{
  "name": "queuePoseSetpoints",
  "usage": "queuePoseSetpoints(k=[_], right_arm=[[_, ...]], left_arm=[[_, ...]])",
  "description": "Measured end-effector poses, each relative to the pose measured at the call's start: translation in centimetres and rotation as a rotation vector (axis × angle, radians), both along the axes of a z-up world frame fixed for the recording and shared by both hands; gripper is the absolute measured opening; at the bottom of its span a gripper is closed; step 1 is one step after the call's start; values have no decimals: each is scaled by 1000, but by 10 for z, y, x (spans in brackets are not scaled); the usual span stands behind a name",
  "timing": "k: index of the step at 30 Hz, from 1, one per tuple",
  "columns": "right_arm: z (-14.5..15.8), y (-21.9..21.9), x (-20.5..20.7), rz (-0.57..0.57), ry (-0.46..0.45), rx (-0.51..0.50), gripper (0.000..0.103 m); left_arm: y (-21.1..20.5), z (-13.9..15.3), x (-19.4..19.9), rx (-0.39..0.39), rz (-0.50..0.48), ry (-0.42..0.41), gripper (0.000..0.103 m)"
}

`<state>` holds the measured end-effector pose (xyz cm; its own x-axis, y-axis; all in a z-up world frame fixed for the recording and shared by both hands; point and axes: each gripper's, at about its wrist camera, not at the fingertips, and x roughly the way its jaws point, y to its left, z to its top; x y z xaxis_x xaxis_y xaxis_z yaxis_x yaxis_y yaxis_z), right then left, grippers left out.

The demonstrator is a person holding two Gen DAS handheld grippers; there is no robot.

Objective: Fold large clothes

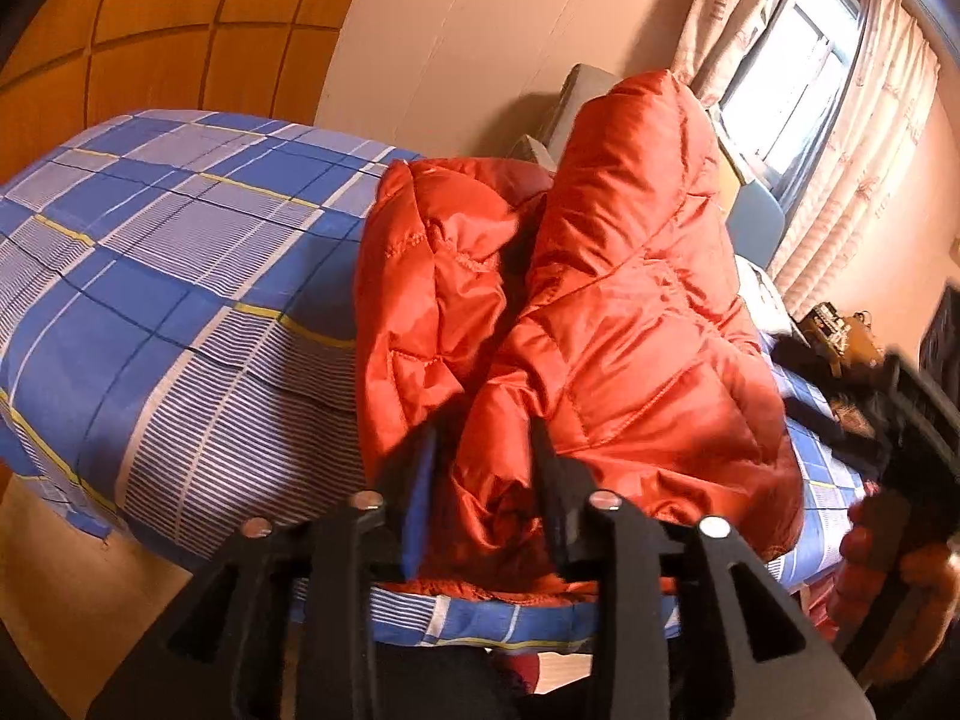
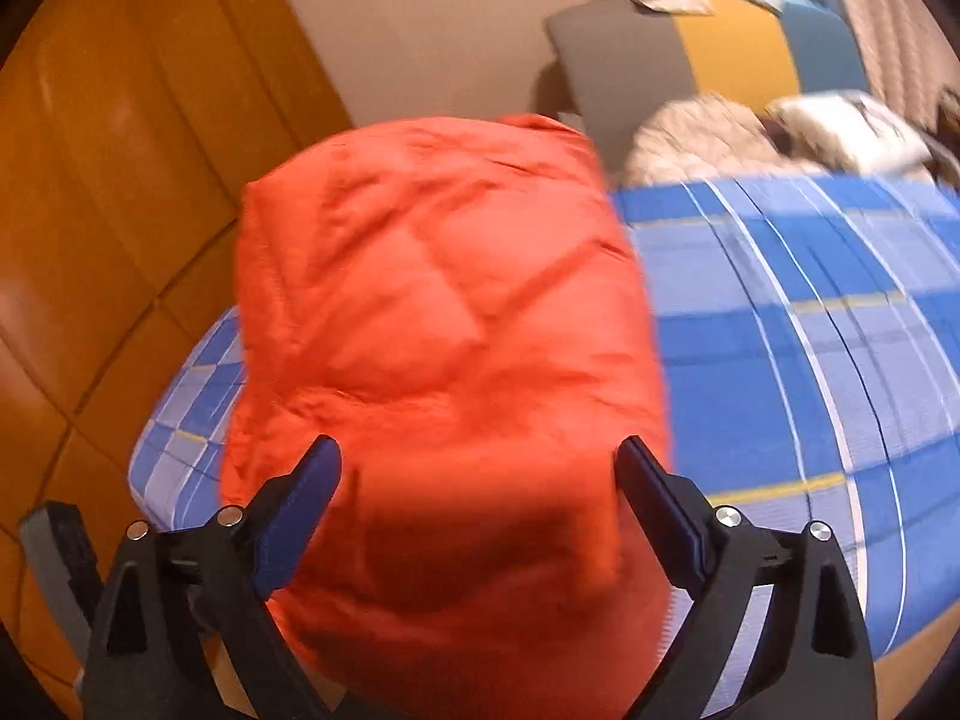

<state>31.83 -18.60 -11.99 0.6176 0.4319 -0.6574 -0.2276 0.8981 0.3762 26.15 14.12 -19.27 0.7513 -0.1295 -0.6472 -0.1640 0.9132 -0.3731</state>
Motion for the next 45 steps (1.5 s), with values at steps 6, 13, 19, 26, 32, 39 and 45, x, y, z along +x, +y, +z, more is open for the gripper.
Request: queuePoseSetpoints(k=[6,13,19,26,32,39,45], right_arm=[[-46,-30,19,40,138,241,100],[-66,-25,33,89,167,327,100],[-54,-25,40,127,135,300,63],[-21,-38,42,141,45,292,45],[-5,-78,43,67,-17,266,42],[-4,-141,48,-102,-50,184,42],[-35,-146,46,-147,-7,66,43]], left_arm=[[11,-1,6,19,11,26,66],[32,-25,19,-137,-28,28,62],[33,-35,23,-289,-90,-26,39],[10,-18,37,-334,-169,-81,29],[-23,-2,77,-324,-242,-88,28],[-92,11,141,-246,-363,-67,28],[-116,-6,144,-151,-351,-6,28]])
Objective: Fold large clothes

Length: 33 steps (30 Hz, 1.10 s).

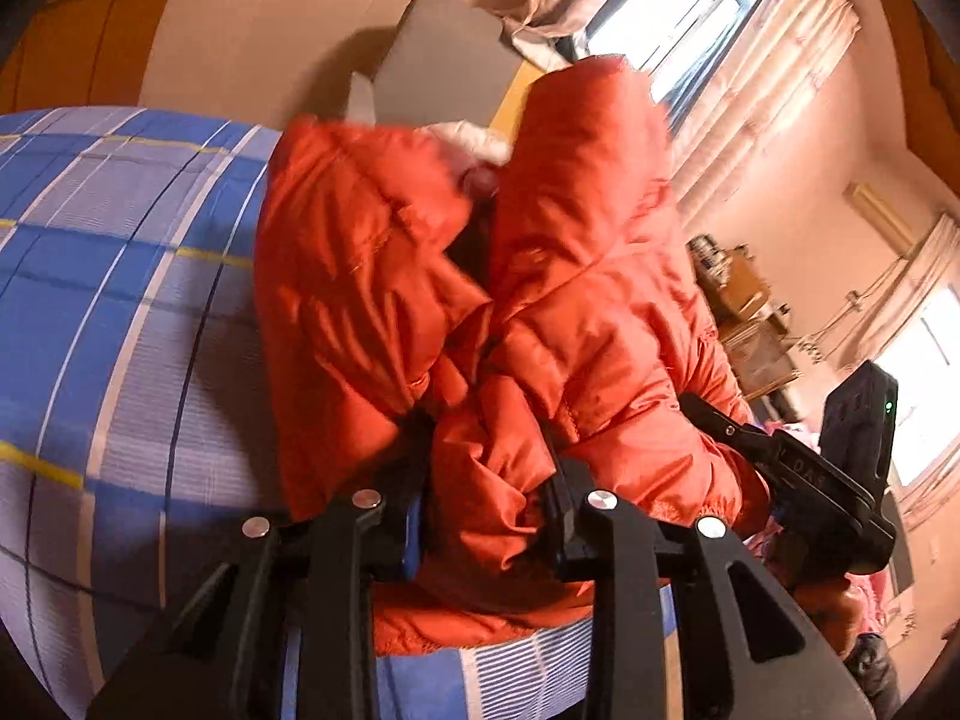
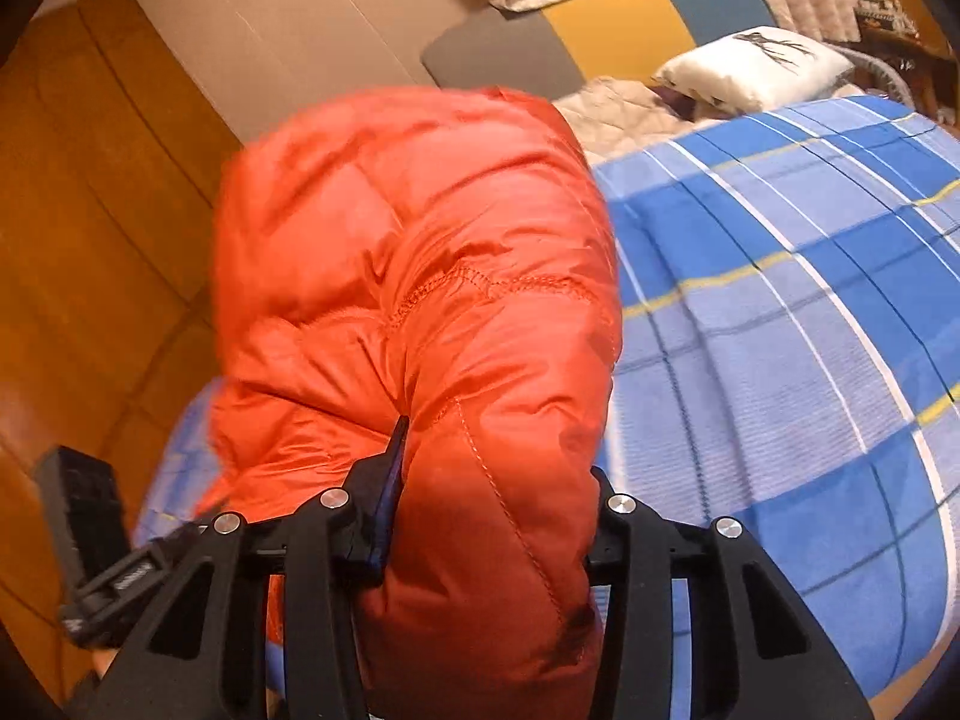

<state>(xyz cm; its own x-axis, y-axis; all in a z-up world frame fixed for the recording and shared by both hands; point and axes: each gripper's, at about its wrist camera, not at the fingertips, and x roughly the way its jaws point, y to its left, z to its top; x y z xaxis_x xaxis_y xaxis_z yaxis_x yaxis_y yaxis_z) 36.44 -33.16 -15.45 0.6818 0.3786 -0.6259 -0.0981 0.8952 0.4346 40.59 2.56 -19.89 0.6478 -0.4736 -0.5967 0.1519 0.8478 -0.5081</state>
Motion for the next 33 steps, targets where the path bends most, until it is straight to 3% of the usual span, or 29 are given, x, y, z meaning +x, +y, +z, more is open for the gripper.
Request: queuePoseSetpoints(k=[5,11,16,25,33], right_arm=[[-3,3,-7,-10,8,-7,47],[1,0,-5,-27,20,5,56],[6,0,-8,-46,24,-1,64],[11,4,-13,-64,17,-35,65],[13,9,-13,-59,15,-61,67]], left_arm=[[-13,12,-6,139,44,-3,28],[-22,32,-24,226,75,-30,35],[-18,38,-28,212,85,-37,39],[-7,60,-36,132,97,-111,54],[-12,74,-10,48,67,-127,61]])
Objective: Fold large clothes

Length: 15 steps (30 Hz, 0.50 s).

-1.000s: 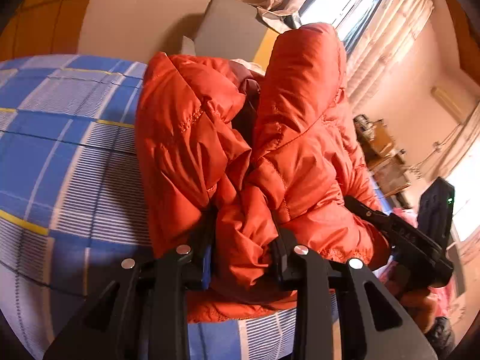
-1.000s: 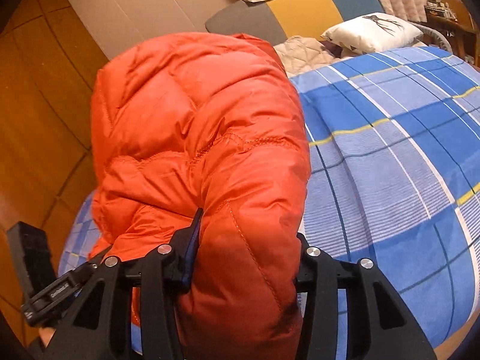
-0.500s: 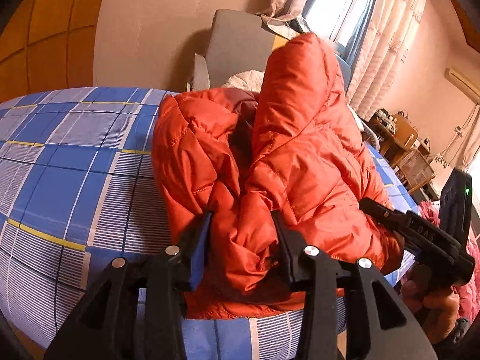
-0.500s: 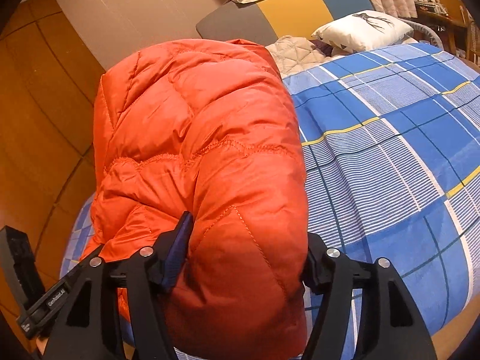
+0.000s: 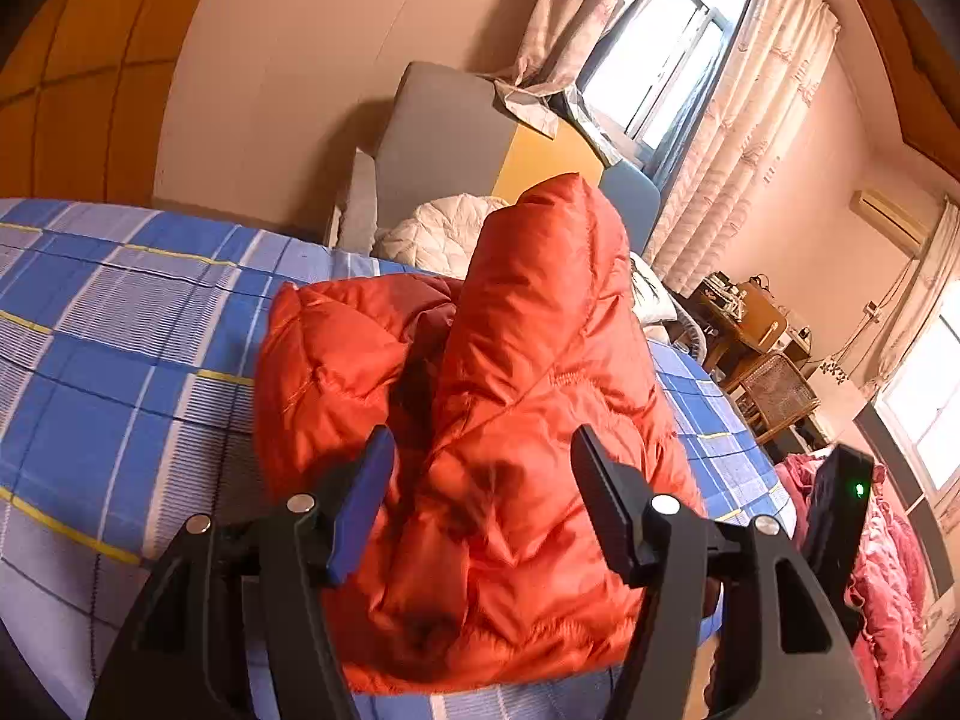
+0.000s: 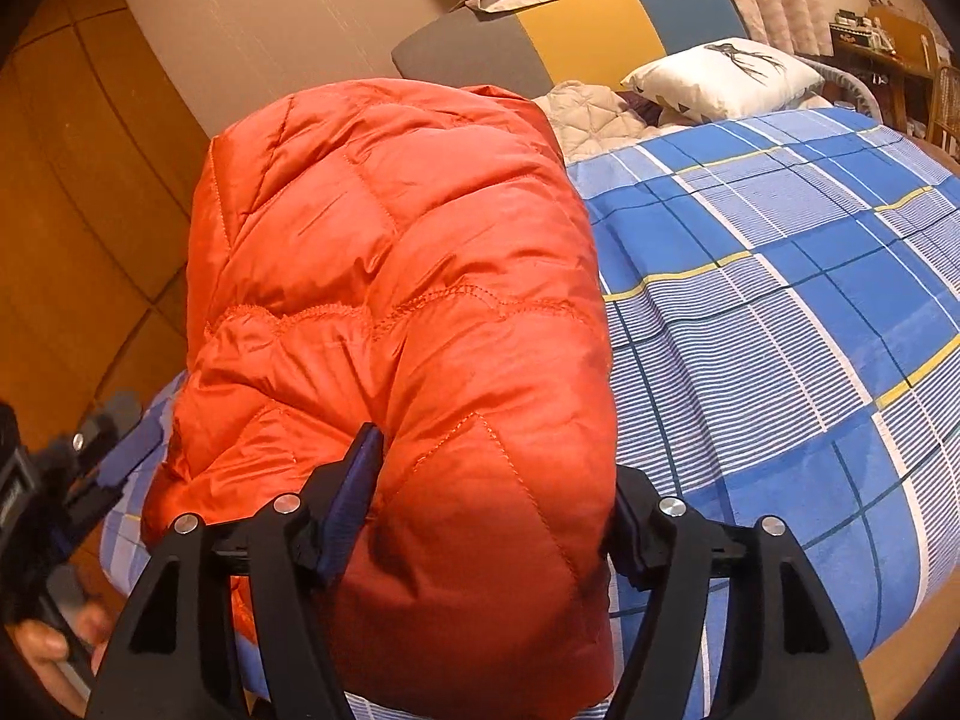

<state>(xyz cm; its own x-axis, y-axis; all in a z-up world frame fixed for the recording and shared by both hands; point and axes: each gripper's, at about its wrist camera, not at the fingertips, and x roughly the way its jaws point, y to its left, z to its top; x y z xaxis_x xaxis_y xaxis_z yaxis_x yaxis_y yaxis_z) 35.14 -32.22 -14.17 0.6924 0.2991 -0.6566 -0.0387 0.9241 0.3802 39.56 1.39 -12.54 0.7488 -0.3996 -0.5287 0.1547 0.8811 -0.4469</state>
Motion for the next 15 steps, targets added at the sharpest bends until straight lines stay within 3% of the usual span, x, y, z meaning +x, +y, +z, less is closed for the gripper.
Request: queuePoseSetpoints(k=[5,6,8,11,15], right_arm=[[1,2,1,10,-5,-16,67],[1,2,1,11,-6,-19,67],[1,3,2,10,-7,-23,67],[2,4,2,13,-9,-27,67],[7,15,0,50,-33,-38,75]], left_arm=[[0,-16,24,-74,-42,76,61],[0,-19,27,-76,-45,84,56],[-1,-22,33,-88,-70,98,37],[-2,-21,31,-77,-84,70,15],[15,-27,15,-141,-3,43,11]])
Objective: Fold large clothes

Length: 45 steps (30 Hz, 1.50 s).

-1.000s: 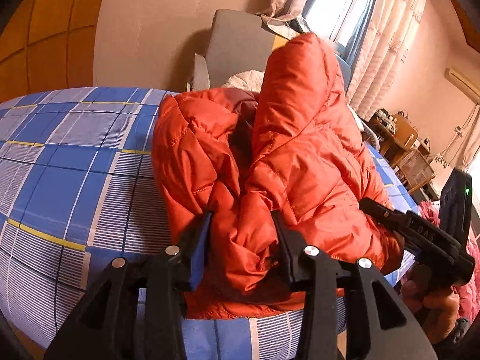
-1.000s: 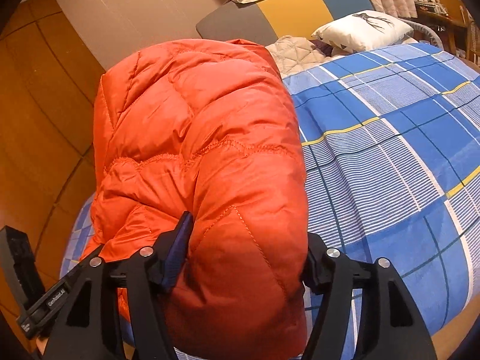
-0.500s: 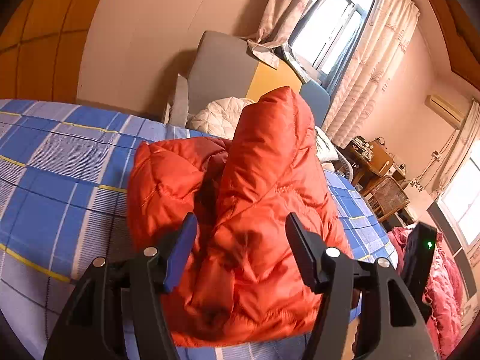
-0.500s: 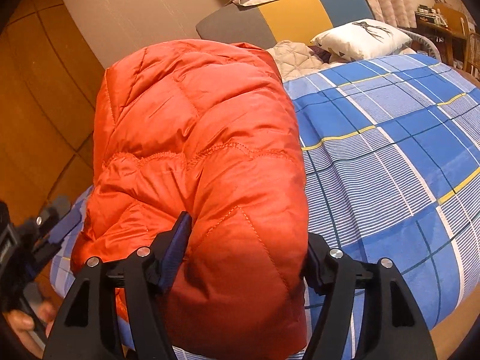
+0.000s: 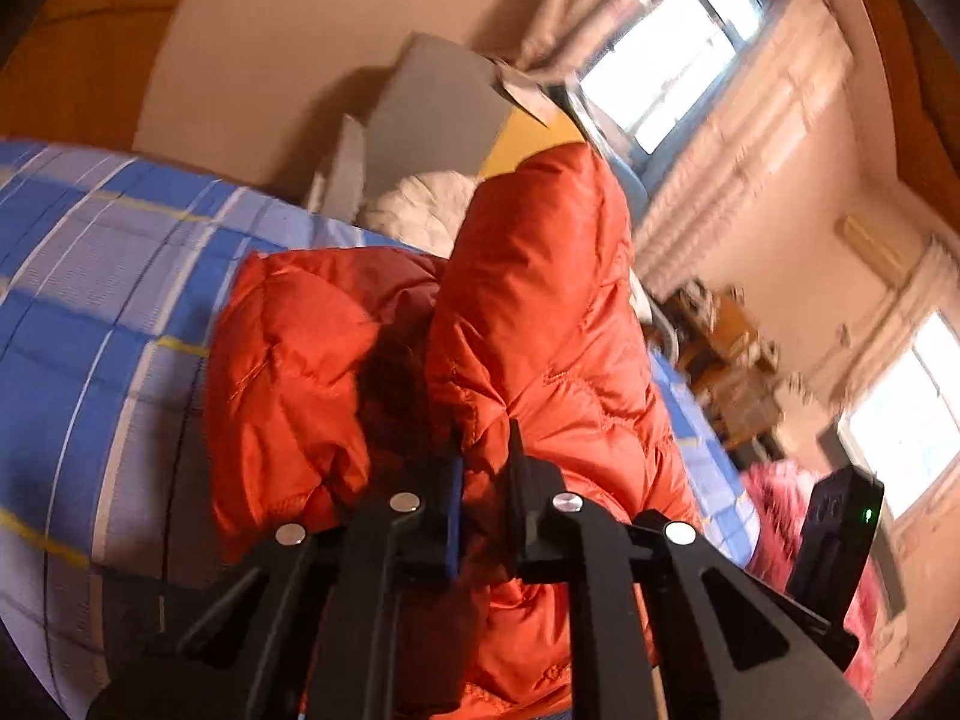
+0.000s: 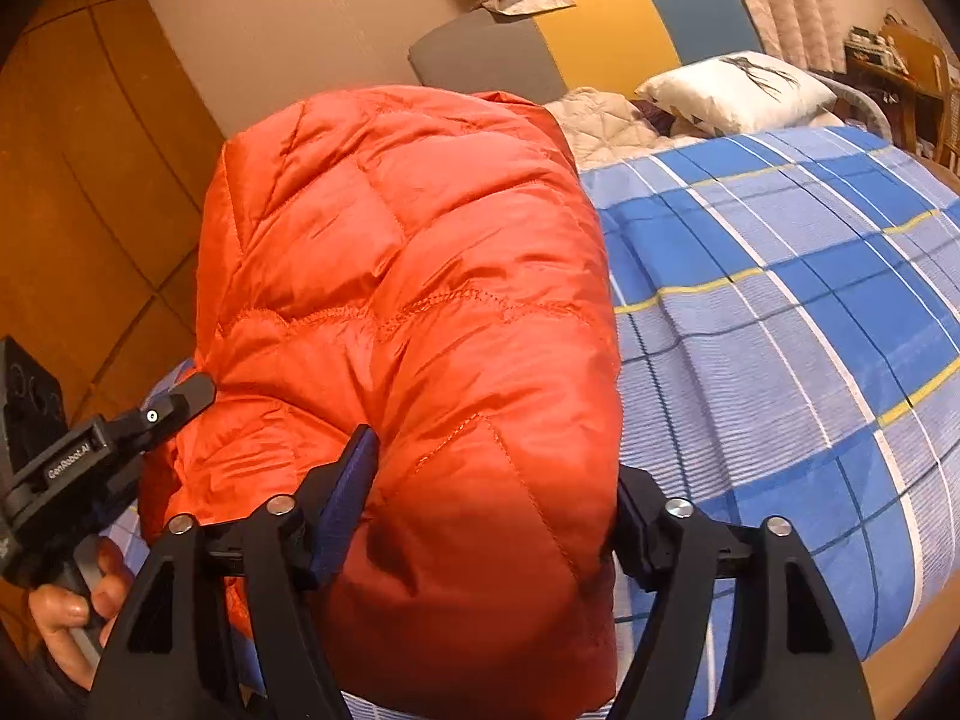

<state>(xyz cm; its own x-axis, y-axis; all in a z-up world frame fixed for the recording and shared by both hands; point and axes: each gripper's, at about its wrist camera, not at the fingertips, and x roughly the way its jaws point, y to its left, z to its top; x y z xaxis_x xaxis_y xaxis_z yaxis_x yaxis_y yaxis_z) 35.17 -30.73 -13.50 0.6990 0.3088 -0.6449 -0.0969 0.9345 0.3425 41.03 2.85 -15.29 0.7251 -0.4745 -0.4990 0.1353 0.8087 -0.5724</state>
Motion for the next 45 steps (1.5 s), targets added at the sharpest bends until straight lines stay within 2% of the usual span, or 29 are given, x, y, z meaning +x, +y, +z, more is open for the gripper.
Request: queuePoseSetpoints(k=[3,6,9,14,19,23,28,32,38,40,45], right_arm=[[-1,11,0,23,-10,-17,82],[-3,22,2,40,-14,-50,84],[-13,29,11,41,27,-83,84],[-27,25,16,21,62,-64,84],[-21,22,10,10,50,-46,84],[-7,19,-1,-3,18,-57,85],[14,18,-23,-22,-49,-104,85],[21,18,-34,-30,-57,-116,85],[-3,37,-31,-26,22,-149,85],[-9,48,-29,-28,23,-209,86],[-11,55,-26,-33,30,-246,86]], left_arm=[[16,-22,-12,-79,84,50,10],[20,-37,-18,-74,123,88,10],[20,-44,-13,-49,126,113,11],[13,-46,-9,30,118,132,11],[7,-28,-16,136,128,128,13],[1,-17,-29,225,149,101,19],[2,-13,-37,251,153,94,21],[1,-12,-40,264,155,95,23],[3,-21,-37,265,151,103,22],[3,-25,-33,259,144,105,22],[10,-34,-28,230,135,120,23]])
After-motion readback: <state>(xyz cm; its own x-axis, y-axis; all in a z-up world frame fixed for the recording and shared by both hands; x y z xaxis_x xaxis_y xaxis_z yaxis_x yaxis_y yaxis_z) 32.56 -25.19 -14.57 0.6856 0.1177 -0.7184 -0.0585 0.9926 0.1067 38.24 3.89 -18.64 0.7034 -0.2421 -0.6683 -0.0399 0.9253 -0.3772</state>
